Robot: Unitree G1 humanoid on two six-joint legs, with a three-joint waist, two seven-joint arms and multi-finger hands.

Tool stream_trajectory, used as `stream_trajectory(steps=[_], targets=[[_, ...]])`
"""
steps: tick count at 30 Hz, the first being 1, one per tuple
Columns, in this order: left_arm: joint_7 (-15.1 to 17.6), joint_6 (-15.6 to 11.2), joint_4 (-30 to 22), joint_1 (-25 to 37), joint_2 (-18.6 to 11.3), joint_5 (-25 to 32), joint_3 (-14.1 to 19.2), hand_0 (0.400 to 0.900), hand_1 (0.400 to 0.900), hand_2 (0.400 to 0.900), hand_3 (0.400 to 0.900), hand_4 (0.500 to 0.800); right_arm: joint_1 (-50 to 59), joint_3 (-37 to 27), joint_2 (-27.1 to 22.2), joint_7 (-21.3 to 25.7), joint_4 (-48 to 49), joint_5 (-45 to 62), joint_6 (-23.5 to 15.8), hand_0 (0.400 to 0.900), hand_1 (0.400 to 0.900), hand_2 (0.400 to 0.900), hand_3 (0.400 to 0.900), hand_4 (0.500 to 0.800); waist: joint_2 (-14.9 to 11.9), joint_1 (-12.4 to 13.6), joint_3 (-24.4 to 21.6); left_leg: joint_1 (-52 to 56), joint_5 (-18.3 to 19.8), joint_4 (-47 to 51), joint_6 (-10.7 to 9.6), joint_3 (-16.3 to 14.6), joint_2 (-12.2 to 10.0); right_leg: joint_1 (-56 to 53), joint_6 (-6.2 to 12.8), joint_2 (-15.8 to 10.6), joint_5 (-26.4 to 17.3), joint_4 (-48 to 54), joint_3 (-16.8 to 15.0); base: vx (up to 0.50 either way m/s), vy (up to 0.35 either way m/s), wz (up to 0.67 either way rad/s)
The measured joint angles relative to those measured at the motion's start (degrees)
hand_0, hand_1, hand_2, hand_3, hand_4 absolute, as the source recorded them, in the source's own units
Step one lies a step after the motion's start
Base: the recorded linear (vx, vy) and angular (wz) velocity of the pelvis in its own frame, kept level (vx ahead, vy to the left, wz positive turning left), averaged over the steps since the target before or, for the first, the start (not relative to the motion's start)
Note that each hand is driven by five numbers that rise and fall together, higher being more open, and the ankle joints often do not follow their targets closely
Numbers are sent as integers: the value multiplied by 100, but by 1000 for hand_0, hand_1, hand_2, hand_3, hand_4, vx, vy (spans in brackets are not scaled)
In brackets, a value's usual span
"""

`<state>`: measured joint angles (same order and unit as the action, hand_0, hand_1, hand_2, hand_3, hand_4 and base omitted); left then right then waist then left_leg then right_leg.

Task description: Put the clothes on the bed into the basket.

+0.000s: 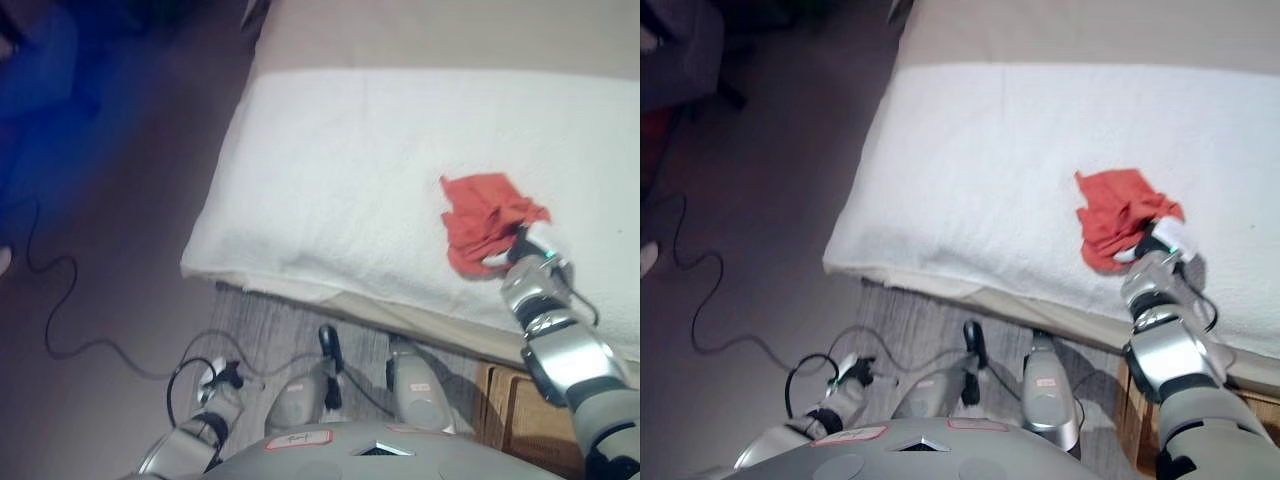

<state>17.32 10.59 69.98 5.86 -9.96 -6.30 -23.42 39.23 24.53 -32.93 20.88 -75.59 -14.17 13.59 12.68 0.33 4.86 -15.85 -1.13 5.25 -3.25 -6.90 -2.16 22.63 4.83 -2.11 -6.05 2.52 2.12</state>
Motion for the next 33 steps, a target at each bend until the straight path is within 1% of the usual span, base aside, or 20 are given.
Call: stream_trajectory(steps=[1,4,5,6,8,10,13,14,15,16,20,21,23,24,25,27,29,31,32,33], targets=[[1,-19,-18,-14,33,0,-5,900,900,900,900,800,93,1,-113,2,-2,0,0,900,900,900,900,800,80,15,35,9,-74,0,-26,2,-17,-59,-23,25,-28,98,-4,17,-4,5],[1,-71,-102,-32,51,44,-15,900,900,900,900,800,386,60,-360,0,-4,2,4,900,900,900,900,800,298,-1,206,-55,-85,0,-23,4,20,-68,-25,1,-32,244,-27,4,4,1],[1,-75,-133,-20,56,47,-14,900,900,900,900,800,425,64,-457,22,-2,-1,-5,900,900,900,900,800,366,2,284,-54,-187,0,-6,-2,37,-68,-10,-17,-81,242,-25,0,0,0],[3,-79,-145,-18,56,47,-20,900,900,900,900,800,458,65,-528,56,-9,-1,-5,900,900,900,900,800,425,12,340,-55,-304,0,17,5,45,-69,-52,-22,-128,243,-25,0,0,0],[3,-82,-147,-26,59,48,-14,900,900,900,900,800,562,65,-631,161,-29,-3,-5,900,900,900,900,800,542,13,440,-61,-426,0,50,-10,71,-65,-51,-46,-129,246,-33,8,27,-5],[4,-80,-163,-18,59,51,-10,900,900,900,900,800,646,61,-737,244,-36,-5,-1,900,900,900,900,800,602,-2,526,-60,-465,-3,87,-27,118,-60,-67,-86,-170,244,-63,0,0,0],[4,-111,-298,14,59,56,-10,900,900,900,900,800,665,57,-872,229,-50,-8,15,900,900,900,900,800,598,-5,571,-41,-499,-63,85,-39,179,-67,-171,-149,-315,243,-59,20,24,-7],[6,-142,-318,45,59,61,-10,900,900,900,900,800,673,56,-886,223,-49,-11,28,571,571,571,571,602,591,-8,594,-30,-506,-64,76,-45,195,-71,-221,-164,-353,243,-61,12,22,-3],[6,-166,-344,78,59,92,-10,900,900,900,900,800,673,52,-888,228,-49,-18,48,459,459,459,459,535,584,-7,613,-18,-508,-64,74,-53,204,-81,-222,-174,-356,242,-67,9,21,-4],[6,-174,-338,145,62,113,-9,900,900,900,900,800,670,51,-887,237,-49,-19,67,400,400,400,400,500,577,-20,641,13,-508,-65,74,-59,215,-110,-221,-185,-358,242,-71,11,21,-5],[18,-178,-334,443,61,222,0,900,900,900,900,800,634,29,-786,249,-43,-20,108,400,400,400,400,500,512,-36,753,150,-508,-64,73,-100,230,-233,-217,-199,-353,246,-114,0,0,0],[19,-179,-335,504,61,225,6,900,900,900,900,800,603,-17,-735,281,-24,-31,104,400,400,400,400,500,498,-82,764,164,-508,-62,73,-98,230,-249,-215,-199,-351,248,-112,27,-8,-4],[19,-174,-331,568,68,244,21,900,900,900,900,800,536,-64,-630,357,75,-30,106,400,400,400,400,500,482,-174,794,240,-506,-60,72,-92,226,-325,-190,-195,-332,249,-111,40,-17,-8],[20,-171,-330,594,83,258,22,900,900,900,900,800,397,-71,-630,399,185,-30,86,400,400,400,400,500,473,-178,818,318,-504,-59,71,-97,221,-405,-189,-189,-329,249,-125,37,-24,-9],[21,-169,-327,596,92,263,25,900,900,900,900,800,294,-98,-619,412,250,-27,61,400,400,400,400,500,469,-192,839,404,-490,-53,55,-102,212,-485,-128,-183,-269,251,-143,44,-26,-11],[20,-156,-279,602,94,262,41,900,900,900,900,800,143,-211,-601,401,371,-13,37,400,400,400,400,500,465,-223,852,502,-421,1,37,-106,186,-571,-146,-153,-250,250,-160,43,-41,-17],[19,-53,-207,595,98,262,95,900,900,900,900,800,-99,-354,-534,352,514,2,-67,400,400,400,400,500,438,-314,870,652,-379,3,56,-105,156,-719,-158,-119,-241,249,-157,43,-48,-28],[18,-5,-95,573,108,260,183,900,900,900,900,800,-371,-454,-403,317,599,29,-90,400,400,400,400,500,375,-421,893,875,-320,1,31,-129,129,-928,-174,-80,-217,249,-195,27,-43,-39],[19,59,-75,543,104,256,290,900,900,900,900,800,-538,-487,-327,264,685,34,-142,400,400,400,400,500,325,-458,893,999,-280,3,68,-165,113,-1025,-167,-56,-207,248,-230,9,-37,-38],[28,77,-52,477,82,253,296,900,900,900,900,800,-645,-497,-213,218,682,41,-146,400,400,400,400,500,259,-492,847,1055,-249,3,78,-206,102,-1065,-172,-41,-177,249,-283,-12,-34,-44]])
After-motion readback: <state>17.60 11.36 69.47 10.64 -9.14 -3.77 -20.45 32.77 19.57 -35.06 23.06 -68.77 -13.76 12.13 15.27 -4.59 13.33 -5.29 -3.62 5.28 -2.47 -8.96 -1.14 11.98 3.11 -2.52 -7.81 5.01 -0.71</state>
